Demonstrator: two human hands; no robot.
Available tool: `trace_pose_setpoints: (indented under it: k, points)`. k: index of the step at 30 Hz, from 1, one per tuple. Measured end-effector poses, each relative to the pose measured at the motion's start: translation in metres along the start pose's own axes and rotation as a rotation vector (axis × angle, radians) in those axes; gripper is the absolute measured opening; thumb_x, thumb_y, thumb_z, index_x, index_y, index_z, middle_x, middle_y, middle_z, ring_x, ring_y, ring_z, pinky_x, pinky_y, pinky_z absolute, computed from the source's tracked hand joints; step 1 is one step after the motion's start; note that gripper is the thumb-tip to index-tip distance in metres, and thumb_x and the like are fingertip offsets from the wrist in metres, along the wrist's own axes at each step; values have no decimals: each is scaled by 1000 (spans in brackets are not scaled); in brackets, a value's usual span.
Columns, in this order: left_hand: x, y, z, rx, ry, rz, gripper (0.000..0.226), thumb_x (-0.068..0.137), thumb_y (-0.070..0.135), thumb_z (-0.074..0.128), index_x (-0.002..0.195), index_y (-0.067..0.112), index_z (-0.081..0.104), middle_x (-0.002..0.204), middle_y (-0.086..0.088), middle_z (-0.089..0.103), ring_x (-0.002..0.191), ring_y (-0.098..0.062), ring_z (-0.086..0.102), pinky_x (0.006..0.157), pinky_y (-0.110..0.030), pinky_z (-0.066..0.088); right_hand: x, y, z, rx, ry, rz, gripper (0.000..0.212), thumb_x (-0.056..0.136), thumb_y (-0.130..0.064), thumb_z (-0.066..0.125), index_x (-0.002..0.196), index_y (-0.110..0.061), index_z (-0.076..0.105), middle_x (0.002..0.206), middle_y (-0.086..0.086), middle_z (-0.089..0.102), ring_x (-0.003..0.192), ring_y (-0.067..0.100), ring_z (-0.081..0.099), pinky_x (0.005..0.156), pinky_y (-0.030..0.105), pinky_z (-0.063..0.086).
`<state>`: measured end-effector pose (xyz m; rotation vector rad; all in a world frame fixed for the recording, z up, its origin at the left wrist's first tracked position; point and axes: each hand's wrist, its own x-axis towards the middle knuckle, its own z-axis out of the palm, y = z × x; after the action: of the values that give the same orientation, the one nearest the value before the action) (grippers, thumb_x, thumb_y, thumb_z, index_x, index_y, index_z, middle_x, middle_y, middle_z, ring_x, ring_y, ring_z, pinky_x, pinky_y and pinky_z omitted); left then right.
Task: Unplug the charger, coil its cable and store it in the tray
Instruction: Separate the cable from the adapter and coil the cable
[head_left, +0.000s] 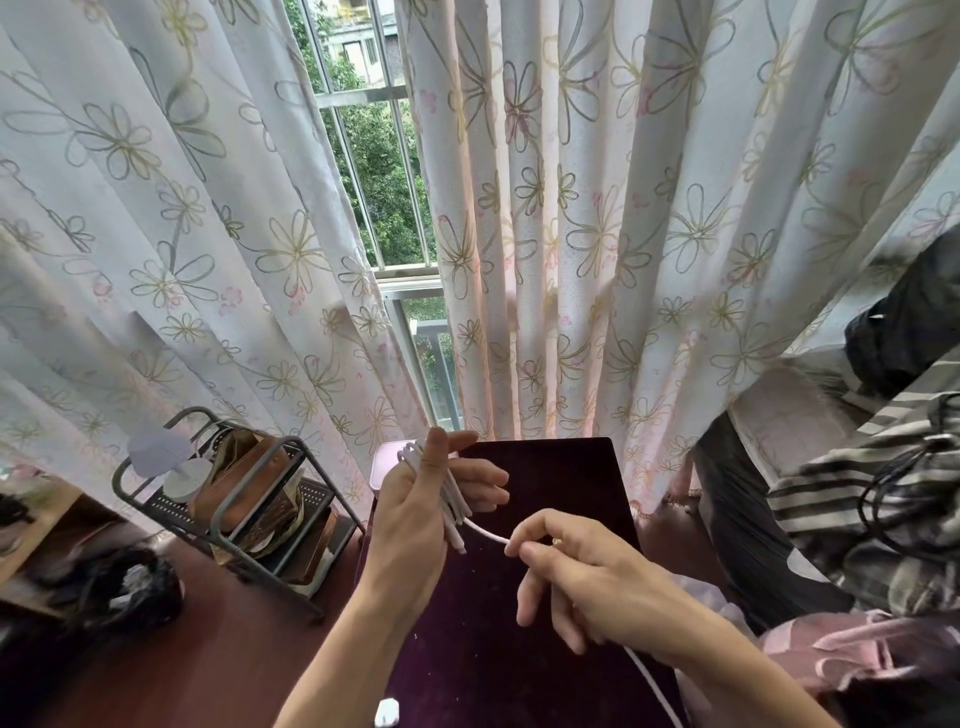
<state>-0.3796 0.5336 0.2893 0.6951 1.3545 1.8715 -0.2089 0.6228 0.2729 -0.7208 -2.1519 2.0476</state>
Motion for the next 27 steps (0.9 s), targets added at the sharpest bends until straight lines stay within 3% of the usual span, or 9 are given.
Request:
trace_pose_setpoints:
  k: [5, 10, 13, 15, 18, 20, 22, 24, 27]
  points:
    - [-3, -8, 7, 153, -50, 92, 45, 104, 40, 37, 115, 6, 65, 88, -20, 78, 80, -34, 77, 70, -30, 61, 0, -5, 2, 559, -38, 58, 23, 109, -17, 51, 117, 2, 60, 91, 24, 77, 31, 9, 51, 29, 14, 25]
    - [-10, -32, 16, 619, 84, 240, 36, 105, 48, 42, 94, 28, 69, 64, 6, 67, 62, -7, 65, 64, -24, 50, -2, -9, 9, 791, -87, 34, 47, 101, -22, 60, 130, 15, 56, 104, 27, 76, 35, 9, 54, 31, 13, 30]
    - [-8, -27, 24, 551, 117, 169, 34, 105, 43, 42, 92, 25, 69, 51, 9, 44, 49, -8, 47, 57, -28, 43, -5, -14, 10, 733, -134, -38, 34, 105, -22, 57, 123, 5, 69, 110, 27, 76, 44, 12, 60, 42, 17, 41]
    - [-6, -21, 27, 506, 120, 101, 36, 105, 40, 42, 93, 19, 68, 51, 5, 37, 49, -12, 40, 53, -34, 37, -9, -19, 8, 688, -191, -76, 39, 98, -13, 45, 119, -2, 76, 116, 28, 75, 53, 17, 66, 50, 21, 45]
    - [-9, -15, 26, 485, 38, -34, 34, 105, 41, 45, 99, 18, 69, 66, -23, 49, 61, -35, 54, 63, -53, 51, -11, -29, 5, 493, -235, -153, 52, 91, 2, 35, 130, -1, 69, 125, 21, 75, 70, 20, 75, 63, 22, 49]
    - [-15, -11, 23, 479, -45, -71, 22, 105, 33, 51, 100, 22, 68, 90, -32, 64, 87, -45, 68, 84, -60, 55, -11, -31, 6, 153, -90, -269, 34, 100, -1, 50, 126, -9, 71, 109, 2, 83, 73, 12, 76, 68, 19, 50]
    - [-16, -11, 20, 479, -136, -47, 9, 101, 13, 61, 100, 20, 66, 96, -22, 68, 96, -31, 70, 89, -51, 56, -9, -35, 9, -125, 112, -379, 10, 100, -21, 70, 107, -24, 76, 79, -12, 79, 64, 2, 71, 66, 18, 53]
    - [-13, -17, 21, 463, -176, -87, 12, 100, 3, 54, 93, -1, 63, 80, -21, 60, 76, -21, 64, 71, -31, 55, -3, -40, 7, -242, 262, -427, 16, 95, -44, 73, 88, -30, 76, 58, -13, 63, 51, -1, 56, 55, 14, 44]
    - [-18, -27, 26, 575, -293, -76, 49, 105, 26, 29, 74, -2, 55, 56, -21, 48, 46, -33, 41, 44, -51, 42, 12, -51, -5, -159, 281, -386, 35, 93, -52, 70, 79, -20, 75, 54, -2, 57, 48, 0, 46, 50, 13, 37]
